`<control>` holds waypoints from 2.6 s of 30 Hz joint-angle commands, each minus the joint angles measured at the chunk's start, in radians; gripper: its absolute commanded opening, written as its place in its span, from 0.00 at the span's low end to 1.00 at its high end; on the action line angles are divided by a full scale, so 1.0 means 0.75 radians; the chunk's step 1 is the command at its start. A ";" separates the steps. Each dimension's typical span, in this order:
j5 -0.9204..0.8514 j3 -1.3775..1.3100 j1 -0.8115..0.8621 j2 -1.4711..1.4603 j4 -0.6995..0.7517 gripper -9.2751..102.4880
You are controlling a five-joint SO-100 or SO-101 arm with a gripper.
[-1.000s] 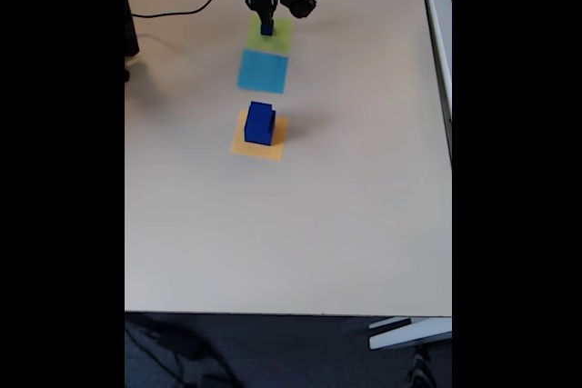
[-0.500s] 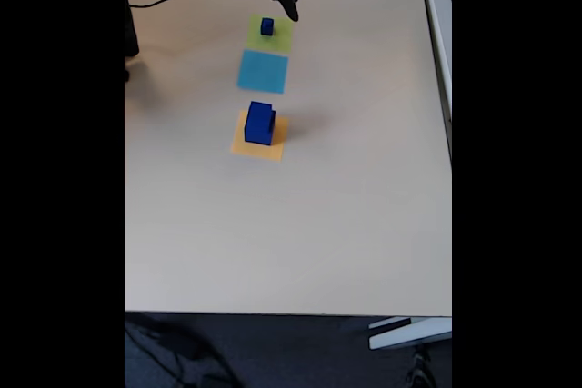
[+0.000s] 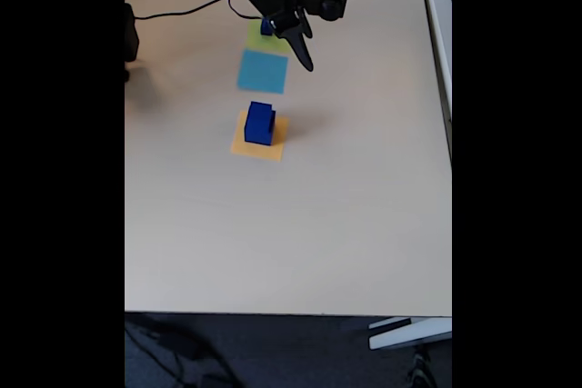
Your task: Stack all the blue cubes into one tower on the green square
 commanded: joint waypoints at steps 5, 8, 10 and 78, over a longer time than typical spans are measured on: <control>-0.141 0.033 0.164 0.125 -0.008 0.47; -0.188 0.027 0.213 0.127 0.020 0.47; -0.217 0.022 0.243 0.125 0.035 0.46; -0.368 0.045 0.489 0.115 0.247 0.45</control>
